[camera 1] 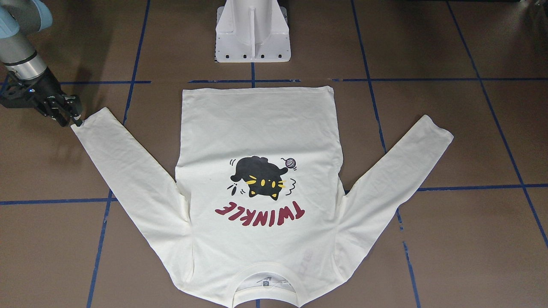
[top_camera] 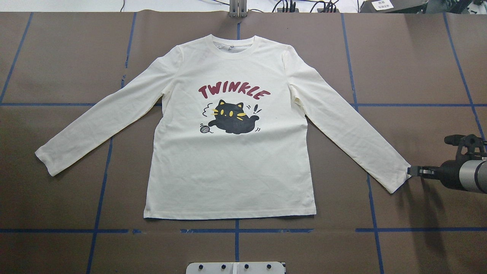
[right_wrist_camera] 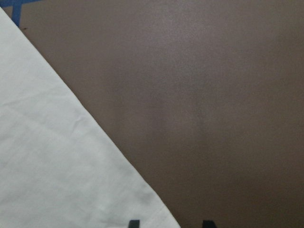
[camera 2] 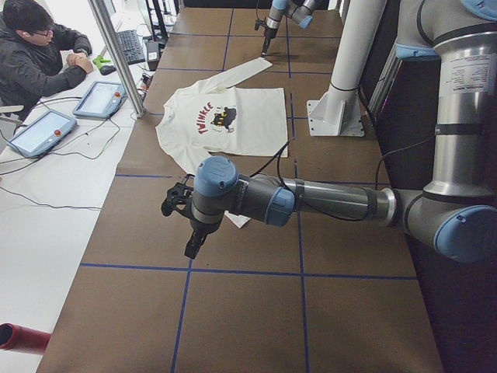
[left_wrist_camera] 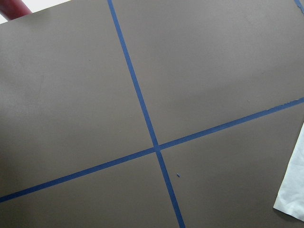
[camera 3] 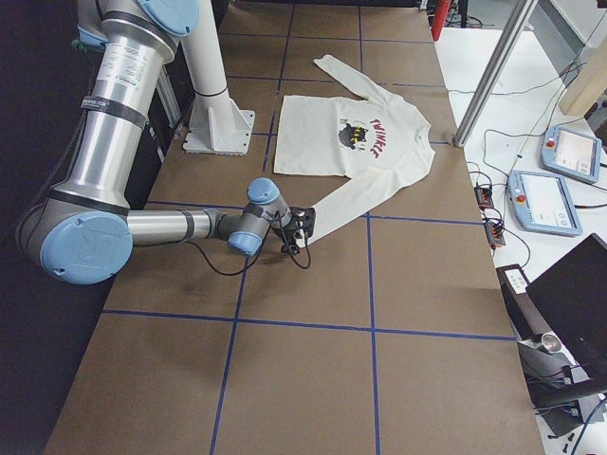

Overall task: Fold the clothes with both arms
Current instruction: 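Lower the right gripper and grasp the cuff of the nearby sleeve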

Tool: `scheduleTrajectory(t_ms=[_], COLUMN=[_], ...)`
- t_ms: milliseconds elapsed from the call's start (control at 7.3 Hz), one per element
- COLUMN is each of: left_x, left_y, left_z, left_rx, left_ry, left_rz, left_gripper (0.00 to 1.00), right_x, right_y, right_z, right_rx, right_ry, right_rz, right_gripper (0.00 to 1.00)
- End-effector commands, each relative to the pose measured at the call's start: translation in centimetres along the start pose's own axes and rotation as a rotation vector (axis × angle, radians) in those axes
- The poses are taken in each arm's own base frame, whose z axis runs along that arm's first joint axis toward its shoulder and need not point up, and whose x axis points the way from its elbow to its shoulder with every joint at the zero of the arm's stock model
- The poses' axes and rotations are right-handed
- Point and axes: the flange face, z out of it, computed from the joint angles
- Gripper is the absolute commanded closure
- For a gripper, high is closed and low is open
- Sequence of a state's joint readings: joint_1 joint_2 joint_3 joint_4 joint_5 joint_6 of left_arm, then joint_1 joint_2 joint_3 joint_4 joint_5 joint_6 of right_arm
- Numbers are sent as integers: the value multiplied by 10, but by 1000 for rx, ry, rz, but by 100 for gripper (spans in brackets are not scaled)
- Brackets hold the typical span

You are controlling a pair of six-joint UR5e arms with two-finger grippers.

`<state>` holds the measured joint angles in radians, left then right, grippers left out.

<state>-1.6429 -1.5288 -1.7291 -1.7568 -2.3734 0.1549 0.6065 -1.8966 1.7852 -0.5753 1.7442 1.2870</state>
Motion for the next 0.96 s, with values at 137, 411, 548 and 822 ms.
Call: scheduleTrajectory(t_ms=[137, 411, 548, 822], left_x=[1, 1, 1, 2], left_y=[-1, -1, -1, -2], left_z=[-1, -1, -1, -3], left_rx=[8, 8, 8, 12], left_ry=[-2, -2, -2, -2], left_rz=[9, 9, 9, 12], left_gripper=[0, 0, 0, 0], right_x=[-8, -7, -6, -23], right_y=[-4, -6, -6, -9], right_z=[7, 6, 6, -10], right_rx=[7, 24, 27, 24], right_ry=[-10, -4, -3, -36], right_rz=[-1, 0, -2, -17], right_gripper=[49, 100, 100, 100])
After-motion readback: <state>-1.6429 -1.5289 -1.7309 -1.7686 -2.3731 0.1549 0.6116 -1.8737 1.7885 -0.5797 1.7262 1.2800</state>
